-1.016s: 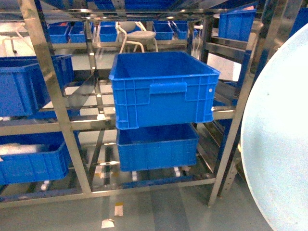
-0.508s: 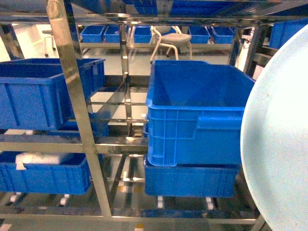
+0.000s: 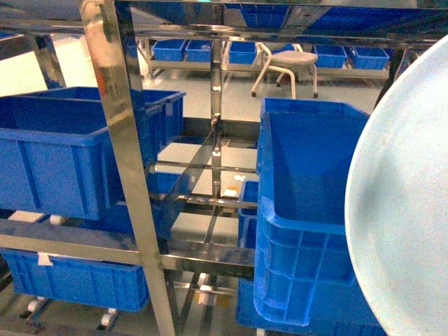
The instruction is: Place blue tray on left shelf second layer neatly
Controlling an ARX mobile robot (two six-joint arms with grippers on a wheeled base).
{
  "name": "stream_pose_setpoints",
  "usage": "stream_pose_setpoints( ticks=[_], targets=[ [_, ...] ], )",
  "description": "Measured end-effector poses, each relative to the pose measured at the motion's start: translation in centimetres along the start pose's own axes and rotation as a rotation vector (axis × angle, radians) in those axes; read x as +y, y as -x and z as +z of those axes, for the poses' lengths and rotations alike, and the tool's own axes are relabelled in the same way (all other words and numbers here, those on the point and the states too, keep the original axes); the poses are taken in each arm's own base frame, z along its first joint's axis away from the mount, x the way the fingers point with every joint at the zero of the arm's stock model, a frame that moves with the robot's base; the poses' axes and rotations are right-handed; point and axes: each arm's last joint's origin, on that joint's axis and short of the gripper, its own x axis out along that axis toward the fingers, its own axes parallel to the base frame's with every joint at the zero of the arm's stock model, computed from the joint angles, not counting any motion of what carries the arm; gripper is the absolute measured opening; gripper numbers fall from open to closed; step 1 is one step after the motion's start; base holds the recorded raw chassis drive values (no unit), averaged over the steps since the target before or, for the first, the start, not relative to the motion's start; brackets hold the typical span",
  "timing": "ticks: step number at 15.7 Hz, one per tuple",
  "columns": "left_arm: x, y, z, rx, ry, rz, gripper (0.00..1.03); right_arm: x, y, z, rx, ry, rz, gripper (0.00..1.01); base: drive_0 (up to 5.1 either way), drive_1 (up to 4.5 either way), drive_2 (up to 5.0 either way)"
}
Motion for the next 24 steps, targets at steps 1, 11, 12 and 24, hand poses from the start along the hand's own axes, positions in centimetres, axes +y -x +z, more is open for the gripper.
stream_pose_setpoints(
  ticks=[1, 11, 12, 24],
  targets=[
    [-0.01, 0.00, -0.07, 0.008, 0.000, -0.002, 0.98, -0.02, 0.05, 0.10, -0.010, -0.002, -0.001, 0.02, 0.0, 0.00, 0.0],
    [-0.01, 0.00, -0.06, 0.006, 0.000, -0.002, 0.98, -0.02, 0.05, 0.09, -0.010, -0.002, -0.001, 0.02, 0.1, 2.93, -2.8],
    [-0.01, 0.00, -0.06, 0.006, 0.000, -0.002, 0.98, -0.02, 0.05, 0.06, -0.007, -0.001, -0.001, 0.02, 0.0, 0.00, 0.0],
    [-0.01, 0.00, -0.06, 0.006, 0.000, -0.002, 0.98, -0.02, 0.03, 0.05, -0.005, -0.001, -0.001, 0.02, 0.0, 0.00, 0.0]
  ],
)
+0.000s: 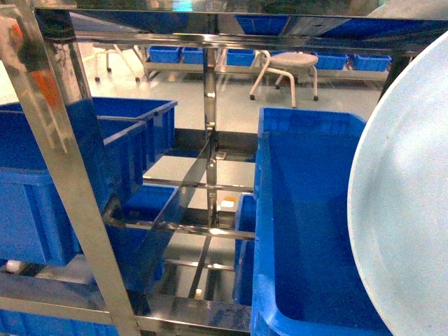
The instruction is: Place blue tray on left shelf second layer neatly
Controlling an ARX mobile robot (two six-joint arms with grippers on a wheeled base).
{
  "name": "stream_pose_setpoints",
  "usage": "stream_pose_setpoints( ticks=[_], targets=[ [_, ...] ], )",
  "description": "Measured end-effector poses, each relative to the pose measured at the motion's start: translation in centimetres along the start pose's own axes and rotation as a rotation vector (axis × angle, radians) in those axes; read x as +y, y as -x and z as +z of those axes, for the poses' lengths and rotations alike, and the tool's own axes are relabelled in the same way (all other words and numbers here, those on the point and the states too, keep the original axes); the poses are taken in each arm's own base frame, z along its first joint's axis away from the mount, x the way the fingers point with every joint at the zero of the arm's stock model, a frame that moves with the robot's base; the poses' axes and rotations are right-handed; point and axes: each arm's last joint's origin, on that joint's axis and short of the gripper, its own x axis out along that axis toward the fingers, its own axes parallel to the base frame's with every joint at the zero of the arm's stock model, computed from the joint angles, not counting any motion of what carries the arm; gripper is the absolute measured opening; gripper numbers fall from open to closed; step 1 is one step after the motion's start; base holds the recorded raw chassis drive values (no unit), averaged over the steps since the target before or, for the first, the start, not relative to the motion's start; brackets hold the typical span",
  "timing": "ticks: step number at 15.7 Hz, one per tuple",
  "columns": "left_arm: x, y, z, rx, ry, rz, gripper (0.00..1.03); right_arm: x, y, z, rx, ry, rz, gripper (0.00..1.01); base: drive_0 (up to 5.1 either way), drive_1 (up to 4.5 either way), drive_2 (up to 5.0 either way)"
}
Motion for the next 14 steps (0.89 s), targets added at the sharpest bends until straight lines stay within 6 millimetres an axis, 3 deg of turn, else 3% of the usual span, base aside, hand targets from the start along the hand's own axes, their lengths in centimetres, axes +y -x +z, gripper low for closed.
stream_pose_setpoints(
  ticks=[14],
  targets=[
    [0.00, 0.00, 0.00, 0.000, 0.000, 0.000, 0.98, 0.00, 0.00, 0.00, 0.000, 0.000, 0.000, 0.02, 0.0, 0.00, 0.0]
  ],
)
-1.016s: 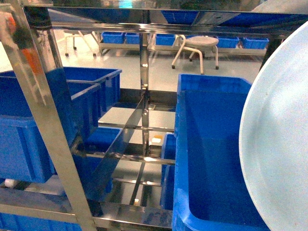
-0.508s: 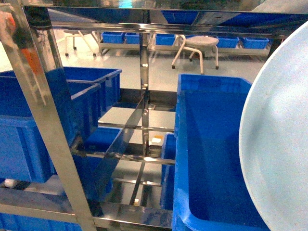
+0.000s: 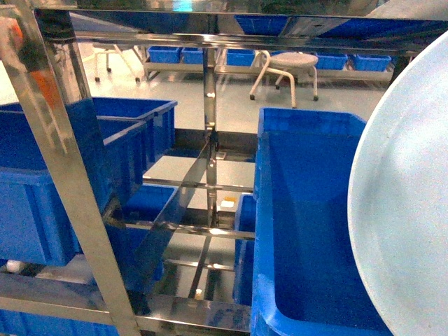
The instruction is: Place blue tray on left shelf second layer neatly
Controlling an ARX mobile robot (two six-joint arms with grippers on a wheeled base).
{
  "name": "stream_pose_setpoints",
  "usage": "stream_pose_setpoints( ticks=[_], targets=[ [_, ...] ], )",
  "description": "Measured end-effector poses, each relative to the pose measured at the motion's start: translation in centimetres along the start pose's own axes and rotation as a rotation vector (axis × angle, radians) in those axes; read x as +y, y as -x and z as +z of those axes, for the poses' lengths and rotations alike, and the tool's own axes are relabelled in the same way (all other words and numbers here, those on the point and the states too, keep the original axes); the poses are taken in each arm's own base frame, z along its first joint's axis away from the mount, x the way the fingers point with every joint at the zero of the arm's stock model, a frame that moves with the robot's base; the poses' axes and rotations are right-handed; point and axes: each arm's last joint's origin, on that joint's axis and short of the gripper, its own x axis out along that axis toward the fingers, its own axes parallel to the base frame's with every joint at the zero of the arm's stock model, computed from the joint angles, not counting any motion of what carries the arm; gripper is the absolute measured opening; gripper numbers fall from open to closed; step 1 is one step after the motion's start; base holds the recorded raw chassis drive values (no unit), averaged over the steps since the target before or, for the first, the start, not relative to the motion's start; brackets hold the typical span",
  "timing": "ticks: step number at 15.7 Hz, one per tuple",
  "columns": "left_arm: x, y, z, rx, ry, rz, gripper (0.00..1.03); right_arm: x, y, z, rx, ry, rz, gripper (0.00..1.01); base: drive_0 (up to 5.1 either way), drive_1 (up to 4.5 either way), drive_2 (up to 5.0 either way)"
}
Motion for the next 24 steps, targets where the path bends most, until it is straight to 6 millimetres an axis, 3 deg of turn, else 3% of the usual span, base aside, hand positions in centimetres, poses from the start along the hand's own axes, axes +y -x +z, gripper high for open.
stream_pose_setpoints(
  ticks=[20, 24],
  targets=[
    [0.0, 0.0, 0.0, 0.000, 0.000, 0.000, 0.98, -0.1, 0.0, 0.0, 0.006, 0.000, -0.025, 0.02, 0.0, 0.00, 0.0],
    [0.0, 0.0, 0.0, 0.000, 0.000, 0.000, 0.98, -0.4, -1.1, -0.8, 0.017, 0.003, -0.050, 0.02, 0.0, 0.00, 0.0]
  ],
)
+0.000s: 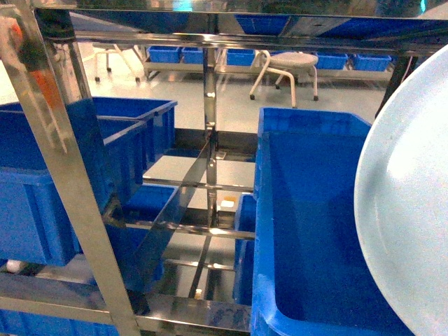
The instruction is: Place blue tray on left shelf second layer neatly
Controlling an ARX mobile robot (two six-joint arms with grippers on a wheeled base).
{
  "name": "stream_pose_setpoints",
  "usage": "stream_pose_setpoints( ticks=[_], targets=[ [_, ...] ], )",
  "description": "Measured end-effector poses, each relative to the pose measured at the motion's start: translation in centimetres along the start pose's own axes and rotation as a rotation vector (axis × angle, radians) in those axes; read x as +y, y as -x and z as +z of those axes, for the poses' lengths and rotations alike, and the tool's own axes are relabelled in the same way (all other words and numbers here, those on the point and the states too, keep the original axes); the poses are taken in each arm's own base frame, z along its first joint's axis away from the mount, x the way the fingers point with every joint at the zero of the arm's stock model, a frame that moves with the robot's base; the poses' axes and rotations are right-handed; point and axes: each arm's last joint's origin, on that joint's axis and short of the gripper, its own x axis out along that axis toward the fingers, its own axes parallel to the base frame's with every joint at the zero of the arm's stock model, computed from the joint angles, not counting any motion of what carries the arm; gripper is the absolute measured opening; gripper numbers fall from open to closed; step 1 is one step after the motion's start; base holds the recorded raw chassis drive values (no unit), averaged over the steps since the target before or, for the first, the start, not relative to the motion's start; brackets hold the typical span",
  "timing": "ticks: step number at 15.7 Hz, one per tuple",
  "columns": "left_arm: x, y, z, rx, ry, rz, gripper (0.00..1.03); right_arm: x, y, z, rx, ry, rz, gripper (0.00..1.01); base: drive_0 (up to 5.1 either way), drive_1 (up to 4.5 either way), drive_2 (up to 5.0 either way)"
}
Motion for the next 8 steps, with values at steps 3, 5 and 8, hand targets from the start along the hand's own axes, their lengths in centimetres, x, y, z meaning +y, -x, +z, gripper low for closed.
stream_pose_setpoints(
  ticks=[3, 5, 8],
  targets=[
    [0.0, 0.0, 0.0, 0.000, 0.000, 0.000, 0.98, -0.4, -1.5, -0.5, -0.001, 0.002, -0.011, 0.02, 0.0, 0.00, 0.0],
    [0.0, 0.0, 0.0, 0.000, 0.000, 0.000, 0.98, -0.4, -2.3, -1.0, 0.012, 0.005, -0.009, 0.02, 0.0, 0.00, 0.0],
    [0.0, 0.0, 0.0, 0.000, 0.000, 0.000, 0.98, -0.3, -2.9, -1.3, 0.018, 0.006, -0.002, 0.02, 0.0, 0.00, 0.0]
  ],
)
